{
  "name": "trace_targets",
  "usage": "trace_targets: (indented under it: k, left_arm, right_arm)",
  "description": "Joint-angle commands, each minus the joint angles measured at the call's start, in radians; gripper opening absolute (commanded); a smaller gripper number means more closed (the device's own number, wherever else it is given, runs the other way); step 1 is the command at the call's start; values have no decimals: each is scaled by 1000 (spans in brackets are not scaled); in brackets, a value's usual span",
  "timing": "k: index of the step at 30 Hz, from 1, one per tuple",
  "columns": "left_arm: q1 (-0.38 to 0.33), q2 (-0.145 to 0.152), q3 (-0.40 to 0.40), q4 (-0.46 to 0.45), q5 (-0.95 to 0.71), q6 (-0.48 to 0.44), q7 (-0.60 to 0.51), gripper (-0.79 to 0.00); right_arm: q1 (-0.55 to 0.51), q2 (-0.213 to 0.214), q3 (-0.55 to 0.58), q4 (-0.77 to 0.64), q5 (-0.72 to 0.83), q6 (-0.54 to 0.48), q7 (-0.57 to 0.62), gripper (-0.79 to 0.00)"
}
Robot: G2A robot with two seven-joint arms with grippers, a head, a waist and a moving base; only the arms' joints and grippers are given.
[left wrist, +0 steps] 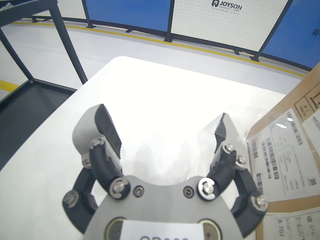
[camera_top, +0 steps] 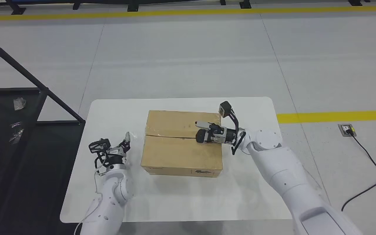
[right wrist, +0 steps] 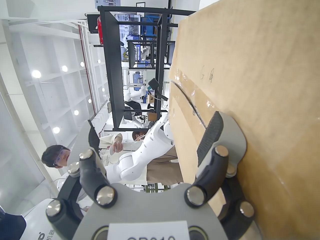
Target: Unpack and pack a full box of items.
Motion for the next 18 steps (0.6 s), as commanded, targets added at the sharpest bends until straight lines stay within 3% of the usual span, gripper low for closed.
trace_targets:
  k: [1, 11, 18]
  left_arm:
    - [-3, -1, -5, 2, -8, 1, -5, 0]
    - [-23, -9, -45, 10, -87, 3, -29, 0]
    - [-9, -6, -107, -41, -164, -33, 17, 0]
  right_arm:
    - [1, -1, 2, 6, 2, -7, 4, 0]
    - [4, -4, 11, 21, 6, -25, 20, 0]
    - [3, -5, 17, 26, 3, -29, 19, 0]
